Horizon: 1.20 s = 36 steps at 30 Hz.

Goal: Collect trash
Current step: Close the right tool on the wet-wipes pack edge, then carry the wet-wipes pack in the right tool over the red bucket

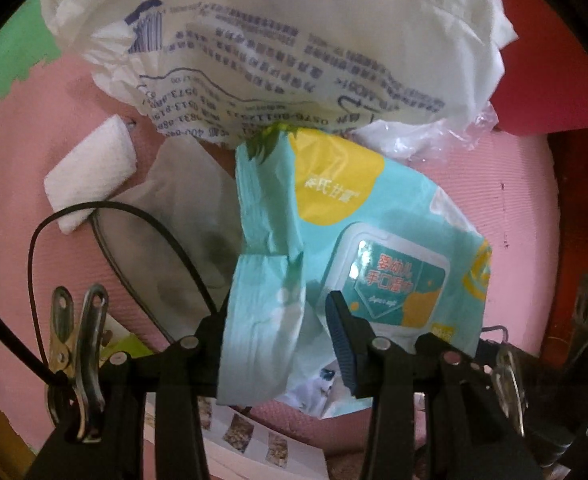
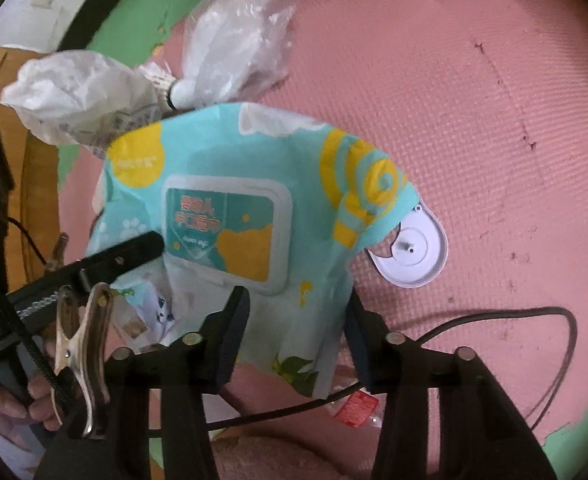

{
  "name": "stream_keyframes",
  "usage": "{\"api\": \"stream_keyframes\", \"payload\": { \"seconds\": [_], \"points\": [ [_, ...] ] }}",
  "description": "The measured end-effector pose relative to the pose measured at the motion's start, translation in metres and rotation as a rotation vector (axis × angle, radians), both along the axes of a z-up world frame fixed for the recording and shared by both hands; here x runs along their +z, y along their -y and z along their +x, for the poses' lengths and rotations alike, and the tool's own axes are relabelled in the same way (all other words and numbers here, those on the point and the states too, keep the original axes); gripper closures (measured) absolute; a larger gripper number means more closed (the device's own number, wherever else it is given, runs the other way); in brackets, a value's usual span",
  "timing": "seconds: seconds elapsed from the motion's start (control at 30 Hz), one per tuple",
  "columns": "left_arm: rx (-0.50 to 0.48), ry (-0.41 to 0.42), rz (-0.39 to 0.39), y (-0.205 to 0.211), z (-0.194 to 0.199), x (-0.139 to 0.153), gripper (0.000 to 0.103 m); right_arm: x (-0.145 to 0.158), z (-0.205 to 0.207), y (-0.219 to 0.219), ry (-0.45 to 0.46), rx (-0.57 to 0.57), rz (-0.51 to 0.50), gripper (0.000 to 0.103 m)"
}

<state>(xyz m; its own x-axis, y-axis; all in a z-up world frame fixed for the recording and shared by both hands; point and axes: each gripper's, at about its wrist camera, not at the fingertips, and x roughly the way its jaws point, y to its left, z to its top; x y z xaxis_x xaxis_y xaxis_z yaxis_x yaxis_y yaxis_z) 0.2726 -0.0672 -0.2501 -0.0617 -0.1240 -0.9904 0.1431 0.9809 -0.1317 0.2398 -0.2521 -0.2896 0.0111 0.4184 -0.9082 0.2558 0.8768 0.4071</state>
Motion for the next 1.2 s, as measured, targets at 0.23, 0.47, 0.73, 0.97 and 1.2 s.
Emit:
{"api": "stream_keyframes", "payload": {
  "seconds": [0.23, 0.47, 0.73, 0.97, 1.2],
  "points": [
    [0.006, -0.016, -0.039, -0.002, -0.002, 0.011, 0.075, 0.009, 0.002, 0.011, 0.017, -0.005, -0.001, 0.080],
    [-0.015, 0.013, -0.056, -0.004, -0.010, 0.049, 0.078, 0.048, 0.008, 0.013, 0.082, 0.051, -0.009, 0.084],
    [-0.004, 0.063, -0.128, -0.015, -0.017, 0.118, 0.079, 0.115, -0.001, 0.020, 0.162, 0.097, 0.034, 0.084],
    [0.012, 0.148, -0.181, -0.005, -0.013, 0.182, 0.079, 0.191, 0.000, 0.031, 0.270, 0.113, 0.024, 0.083],
    [-0.005, 0.219, -0.219, 0.010, -0.014, 0.245, 0.079, 0.256, 0.005, 0.042, 0.354, 0.117, 0.013, 0.083]
  ]
}}
